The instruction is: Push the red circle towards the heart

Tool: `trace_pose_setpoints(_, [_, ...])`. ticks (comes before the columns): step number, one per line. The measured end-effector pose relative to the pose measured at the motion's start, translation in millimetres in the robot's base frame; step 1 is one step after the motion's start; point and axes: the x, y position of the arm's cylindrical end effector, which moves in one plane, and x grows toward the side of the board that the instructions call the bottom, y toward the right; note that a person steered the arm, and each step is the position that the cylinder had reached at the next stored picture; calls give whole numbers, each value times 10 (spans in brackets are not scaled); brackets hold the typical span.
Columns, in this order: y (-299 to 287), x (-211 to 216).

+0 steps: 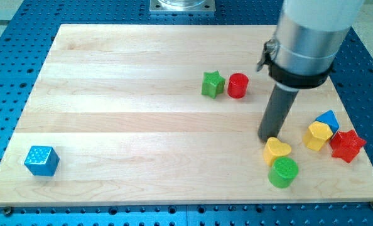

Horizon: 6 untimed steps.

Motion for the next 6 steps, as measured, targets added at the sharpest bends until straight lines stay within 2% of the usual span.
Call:
trace_pose_setpoints(2, [17,-1520])
trace_pose_setpoints(3, [-136,-1704])
trace_pose_setpoints(4, [-429,-1460])
trace_pose_setpoints(6, [-641,-274])
